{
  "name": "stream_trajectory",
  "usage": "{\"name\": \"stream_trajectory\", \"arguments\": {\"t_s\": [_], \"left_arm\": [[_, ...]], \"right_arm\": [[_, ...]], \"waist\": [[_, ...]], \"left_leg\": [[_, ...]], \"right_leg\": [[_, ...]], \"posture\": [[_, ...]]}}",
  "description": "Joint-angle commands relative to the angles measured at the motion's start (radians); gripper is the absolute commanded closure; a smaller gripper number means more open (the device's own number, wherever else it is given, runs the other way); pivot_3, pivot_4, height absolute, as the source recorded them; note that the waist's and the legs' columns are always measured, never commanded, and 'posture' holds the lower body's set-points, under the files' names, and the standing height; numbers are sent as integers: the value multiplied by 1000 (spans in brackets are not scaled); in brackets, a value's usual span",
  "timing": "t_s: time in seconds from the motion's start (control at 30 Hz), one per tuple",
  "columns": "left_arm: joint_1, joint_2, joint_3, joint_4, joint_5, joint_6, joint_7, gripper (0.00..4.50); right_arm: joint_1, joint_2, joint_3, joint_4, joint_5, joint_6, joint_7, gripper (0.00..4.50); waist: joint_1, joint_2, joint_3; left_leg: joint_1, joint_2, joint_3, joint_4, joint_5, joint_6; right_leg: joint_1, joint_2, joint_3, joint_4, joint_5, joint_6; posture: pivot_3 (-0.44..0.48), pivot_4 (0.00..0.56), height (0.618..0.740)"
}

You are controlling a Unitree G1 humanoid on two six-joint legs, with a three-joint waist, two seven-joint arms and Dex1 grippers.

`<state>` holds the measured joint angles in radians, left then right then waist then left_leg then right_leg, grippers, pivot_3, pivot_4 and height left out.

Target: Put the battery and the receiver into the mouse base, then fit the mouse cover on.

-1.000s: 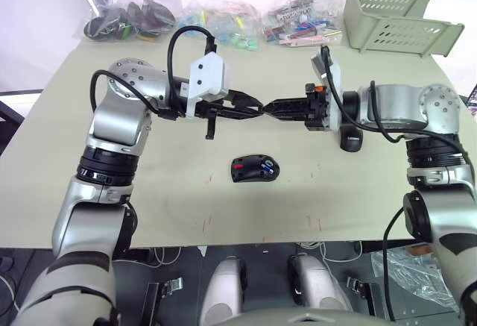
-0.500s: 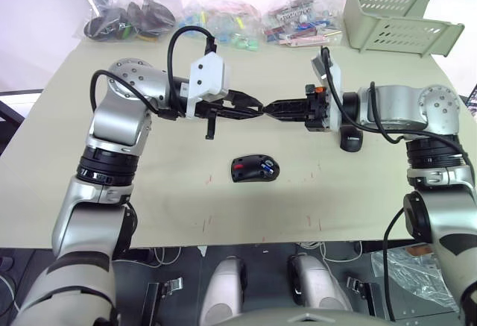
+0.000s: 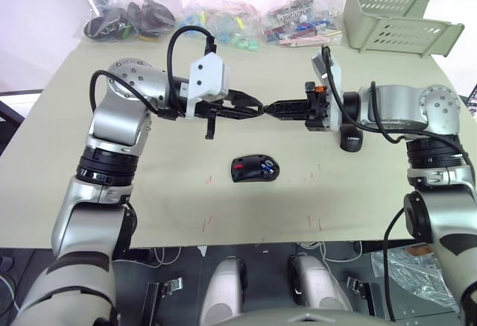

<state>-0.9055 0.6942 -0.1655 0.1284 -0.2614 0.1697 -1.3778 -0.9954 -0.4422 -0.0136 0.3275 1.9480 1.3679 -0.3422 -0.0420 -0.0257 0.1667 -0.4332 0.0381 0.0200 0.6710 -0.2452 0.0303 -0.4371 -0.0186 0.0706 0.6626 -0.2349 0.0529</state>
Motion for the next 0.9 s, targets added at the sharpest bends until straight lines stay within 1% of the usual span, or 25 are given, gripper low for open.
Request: {"name": "stream_trajectory", "arguments": {"t_s": [0.03,0.17,0.2,0.27,0.3,0.33,0.37,0.4,0.43,0.5,0.53,0.6,0.67,0.73,0.8,0.9], "left_arm": [[-3,8,24,-27,-9,-7,2,4444],[2,11,24,-32,-14,-3,-4,4444],[7,16,30,-34,-21,-9,-12,3418],[12,21,37,-38,-28,-1,-12,3104],[13,21,39,-39,-28,2,-8,2485],[17,26,42,-42,-28,1,-6,2231],[25,35,44,-43,-22,-14,-8,1776],[36,47,44,-44,-10,-42,-11,1468],[44,56,43,-44,-2,-63,-13,1468],[61,70,69,-62,-34,-14,1,1468],[74,80,84,-73,-55,33,13,1468],[102,91,107,-95,-82,107,36,1468],[126,97,119,-122,-107,169,52,1468],[169,100,126,-153,-131,230,68,1468],[220,103,123,-166,-131,251,76,1468],[266,95,119,-165,-120,253,96,1468]], "right_arm": [[-12,-14,-14,-36,24,-4,15,4412],[-13,-15,-12,-35,24,-3,14,4412],[-14,-15,-11,-34,24,-2,14,4500],[-16,-19,-8,-33,24,0,13,4500],[-16,-21,-7,-33,24,1,14,4500],[-16,-25,-5,-33,24,1,12,4500],[-15,-28,-3,-33,24,2,11,4500],[-14,-33,0,-34,24,3,10,4500],[-14,-36,1,-35,24,4,9,4500],[-14,-50,9,-39,24,5,6,4500],[-21,-76,23,-63,-9,24,22,4500],[-38,-132,54,-160,-157,72,98,4500],[-50,-169,82,-233,-286,85,185,4500],[-83,-204,136,-315,-416,90,329,4500],[-153,-235,224,-360,-539,110,481,4500],[-264,-231,294,-316,-660,117,647,4500]], "waist": [[0,0,0],[0,0,0],[0,0,0],[0,0,0],[0,0,0],[0,0,0],[0,0,0],[0,0,0],[-1,0,0],[-1,0,0],[-1,0,0],[0,0,0],[0,0,0],[1,0,0],[-3,3,1],[-3,3,1]], "left_leg": [[0,0,0,0,0,0],[0,0,0,0,0,0],[0,0,0,0,0,0],[0,0,0,0,0,0],[0,0,0,0,0,0],[0,0,0,0,0,0],[0,0,0,0,0,0],[0,0,0,0,0,0],[0,0,0,0,0,0],[0,0,0,0,0,0],[0,0,0,0,0,0],[0,1,0,0,0,0],[-1,1,0,0,0,0],[-1,1,0,0,0,0],[0,0,0,0,0,0],[1,1,1,0,0,0]], "right_leg": [[0,0,0,0,0,0],[0,0,0,0,0,0],[0,0,0,0,0,0],[0,0,0,0,0,0],[0,0,0,0,0,0],[0,0,0,0,0,0],[0,0,0,0,0,0],[0,0,0,0,0,0],[0,0,0,0,0,0],[0,0,0,0,0,0],[0,0,0,0,0,0],[-1,0,0,0,0,0],[-1,0,0,0,0,0],[-1,0,0,0,0,0],[-1,0,1,0,0,0],[-2,1,1,1,0,0]], "posture": [[0,150,740],[0,150,740],[0,150,740],[0,150,740],[0,150,740],[0,150,740],[0,150,740],[0,150,740],[0,150,740],[0,150,740],[0,150,740],[0,150,740],[0,150,740],[0,150,740],[0,150,740],[0,150,740]]}}
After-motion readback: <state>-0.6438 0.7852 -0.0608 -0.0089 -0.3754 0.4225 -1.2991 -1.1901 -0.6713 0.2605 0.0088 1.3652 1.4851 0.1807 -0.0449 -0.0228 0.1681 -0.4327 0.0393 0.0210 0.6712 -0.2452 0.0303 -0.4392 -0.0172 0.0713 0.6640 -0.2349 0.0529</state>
